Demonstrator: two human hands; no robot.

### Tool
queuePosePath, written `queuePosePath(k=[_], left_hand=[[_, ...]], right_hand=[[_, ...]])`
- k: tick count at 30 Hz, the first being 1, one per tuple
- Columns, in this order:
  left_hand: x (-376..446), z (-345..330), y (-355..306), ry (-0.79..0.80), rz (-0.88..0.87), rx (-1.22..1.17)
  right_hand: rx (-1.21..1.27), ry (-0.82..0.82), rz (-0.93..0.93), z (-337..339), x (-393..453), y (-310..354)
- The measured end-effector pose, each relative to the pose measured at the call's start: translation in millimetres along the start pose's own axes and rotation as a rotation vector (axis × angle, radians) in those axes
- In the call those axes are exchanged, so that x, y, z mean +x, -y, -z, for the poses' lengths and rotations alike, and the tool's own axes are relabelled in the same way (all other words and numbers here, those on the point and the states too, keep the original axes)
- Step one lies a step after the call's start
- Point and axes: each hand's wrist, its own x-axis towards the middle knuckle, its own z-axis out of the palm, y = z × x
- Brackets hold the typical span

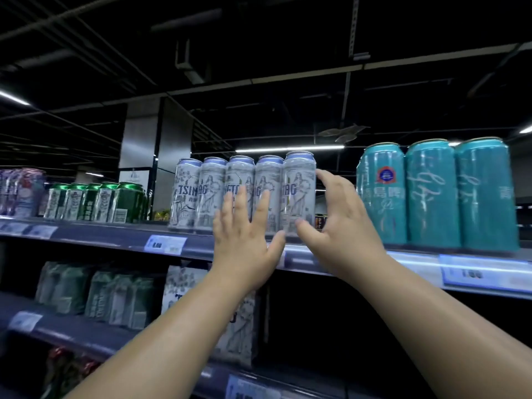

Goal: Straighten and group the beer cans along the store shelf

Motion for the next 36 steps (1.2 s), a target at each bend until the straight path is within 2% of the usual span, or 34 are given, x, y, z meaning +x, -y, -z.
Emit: queuePosePath(k=[6,9,11,14,30,36], left_hand=[[25,-8,46,0.009,-0.063,0.022],[48,-10,59,-0.005,-0.096,0.022],[60,-12,61,-0.042,-0.149,0.015],[62,-19,59,-0.081,-0.225,-0.045],[54,-32,64,-0.069,-0.264,-0.076],[51,-30,64,-0.059,-0.243,-0.057]], right_hand=[[-0.025,-0.015,-0.227,-49,35,4],[-0.195,-0.038,-0.34,-66,34,-2],[-0.371,-0.038,-0.316,-75,30,-4],[-0.478,-0.054,-0.289,-81,27,-6],[-0.525,-0.153,-0.248,-84,24,-6],[-0.609,-0.128,-0.269,-83,22,2]])
